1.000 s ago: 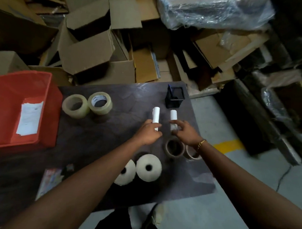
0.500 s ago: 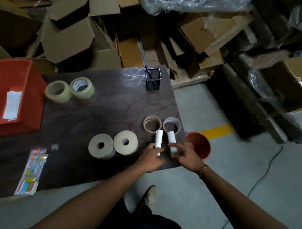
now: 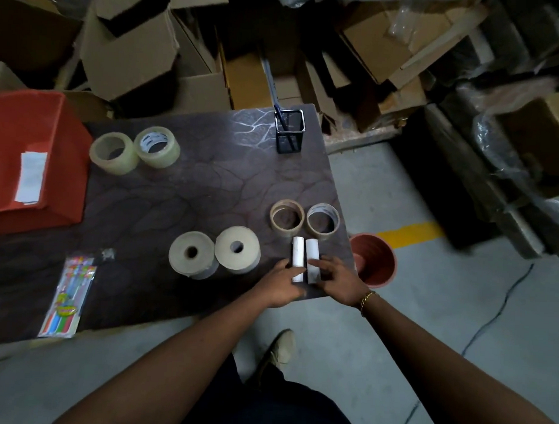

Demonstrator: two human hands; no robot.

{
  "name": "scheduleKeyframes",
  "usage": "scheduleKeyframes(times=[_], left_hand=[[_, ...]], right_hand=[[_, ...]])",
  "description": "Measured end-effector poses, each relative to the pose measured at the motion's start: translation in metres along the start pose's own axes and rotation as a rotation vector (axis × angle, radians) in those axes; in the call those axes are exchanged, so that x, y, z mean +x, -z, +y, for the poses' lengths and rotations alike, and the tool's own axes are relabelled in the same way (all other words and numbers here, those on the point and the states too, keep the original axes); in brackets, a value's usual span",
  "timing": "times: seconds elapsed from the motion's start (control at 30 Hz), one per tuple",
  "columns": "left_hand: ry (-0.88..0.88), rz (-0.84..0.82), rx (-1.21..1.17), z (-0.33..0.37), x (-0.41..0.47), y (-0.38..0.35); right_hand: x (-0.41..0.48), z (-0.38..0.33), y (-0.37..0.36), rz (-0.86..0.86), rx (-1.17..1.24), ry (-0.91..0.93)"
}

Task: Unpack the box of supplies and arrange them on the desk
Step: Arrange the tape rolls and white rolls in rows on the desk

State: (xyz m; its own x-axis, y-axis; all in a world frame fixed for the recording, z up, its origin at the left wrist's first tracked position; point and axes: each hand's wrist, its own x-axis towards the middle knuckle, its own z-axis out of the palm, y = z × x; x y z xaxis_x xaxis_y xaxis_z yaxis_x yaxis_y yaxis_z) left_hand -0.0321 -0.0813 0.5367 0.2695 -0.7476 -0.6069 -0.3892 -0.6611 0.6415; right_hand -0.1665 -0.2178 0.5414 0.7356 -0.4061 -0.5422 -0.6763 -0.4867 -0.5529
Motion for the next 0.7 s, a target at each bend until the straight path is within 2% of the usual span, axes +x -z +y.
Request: scheduleKeyframes(times=[0.13,0.23,0.33,0.43,0.5,0.6,0.7], left_hand=[[-0.059,0.046,0.085,0.001,-0.011,0.009],[-0.203,0.297,0.166,0.0,-0.028,0.027],[-0.322,0.607,0.208,-0.013,-0.045,0.06],[-0.223,0.819,0.292,-0.048,-0.059,0.095],[-0.042,0.769,0.324,-0.077,-0.067,0.109],[0.183,0.483,0.408,-0.117,-0.073,0.114],[0.173,0.395,0.507,-0.139,-0.072,0.109]], right_hand=[[-0.003,-0.008,0.007,0.045,-0.065,0.043],[-0.001,-0.032,0.013,0.195,-0.146,0.169],[0.009,-0.067,0.013,0.228,-0.165,0.294],[0.024,-0.103,0.002,0.162,-0.188,0.353],[0.035,-0.123,-0.011,0.107,-0.209,0.38],[0.053,-0.144,-0.033,0.045,-0.328,0.335],[0.067,-0.157,-0.057,0.04,-0.47,0.299]])
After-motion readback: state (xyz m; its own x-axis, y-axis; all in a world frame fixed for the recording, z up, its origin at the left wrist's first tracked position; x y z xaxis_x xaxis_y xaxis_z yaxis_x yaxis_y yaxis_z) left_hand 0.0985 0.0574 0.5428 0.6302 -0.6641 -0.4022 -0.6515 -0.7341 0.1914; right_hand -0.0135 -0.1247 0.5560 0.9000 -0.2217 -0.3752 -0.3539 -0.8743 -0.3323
